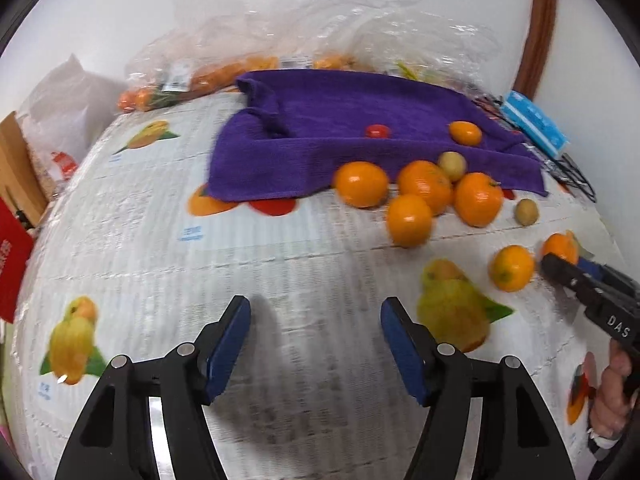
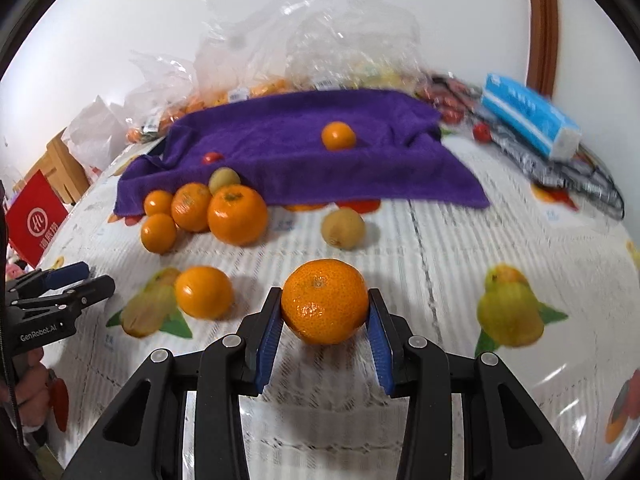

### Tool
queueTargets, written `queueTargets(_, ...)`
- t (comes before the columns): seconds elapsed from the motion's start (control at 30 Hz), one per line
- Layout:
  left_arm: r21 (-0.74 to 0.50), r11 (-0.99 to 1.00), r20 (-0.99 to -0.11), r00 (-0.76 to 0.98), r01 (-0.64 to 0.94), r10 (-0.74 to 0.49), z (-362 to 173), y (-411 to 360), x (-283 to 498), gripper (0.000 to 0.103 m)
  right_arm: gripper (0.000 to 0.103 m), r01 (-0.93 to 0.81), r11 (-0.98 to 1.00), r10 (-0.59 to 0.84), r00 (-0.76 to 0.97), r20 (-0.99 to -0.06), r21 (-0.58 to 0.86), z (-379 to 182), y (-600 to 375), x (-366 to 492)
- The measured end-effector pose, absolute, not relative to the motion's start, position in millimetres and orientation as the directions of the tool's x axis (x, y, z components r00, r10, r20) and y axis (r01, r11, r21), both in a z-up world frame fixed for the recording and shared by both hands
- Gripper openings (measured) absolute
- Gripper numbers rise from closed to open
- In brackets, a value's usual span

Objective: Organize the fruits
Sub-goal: 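Close right tool on the large mandarin and lift it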

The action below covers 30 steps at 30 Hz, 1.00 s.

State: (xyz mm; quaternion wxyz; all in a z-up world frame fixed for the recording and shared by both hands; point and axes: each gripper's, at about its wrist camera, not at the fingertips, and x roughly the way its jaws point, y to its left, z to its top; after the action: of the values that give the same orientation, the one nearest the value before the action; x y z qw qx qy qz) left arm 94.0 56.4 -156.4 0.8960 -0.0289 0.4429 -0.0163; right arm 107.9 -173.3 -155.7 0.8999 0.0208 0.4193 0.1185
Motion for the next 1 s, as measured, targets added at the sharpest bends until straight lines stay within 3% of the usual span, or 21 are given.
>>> queueTargets(0.5, -0.112, 0.992, -0.762, 0.636, 0.056, -0.122, -158, 20, 136, 0.061, 0.041, -0.218, 0.954, 0.299, 0.59, -0.75, 0.208, -160, -180, 110)
queueTargets(0.7, -0.095, 0.994, -0.763, 0.638, 0.05, -0.105, -158, 13, 144, 0.037, 0.041, -0.218, 0.954, 0.297, 0.59, -0.751, 0.206, -161, -179, 110)
queueTargets(1.0, -0.118, 0.992, -0.759, 0.639, 0.05, -0.123, -157, 17, 144, 0.033, 0.041, -0.218, 0.952, 0.303, 0.588, -0.75, 0.213, -161, -180, 110)
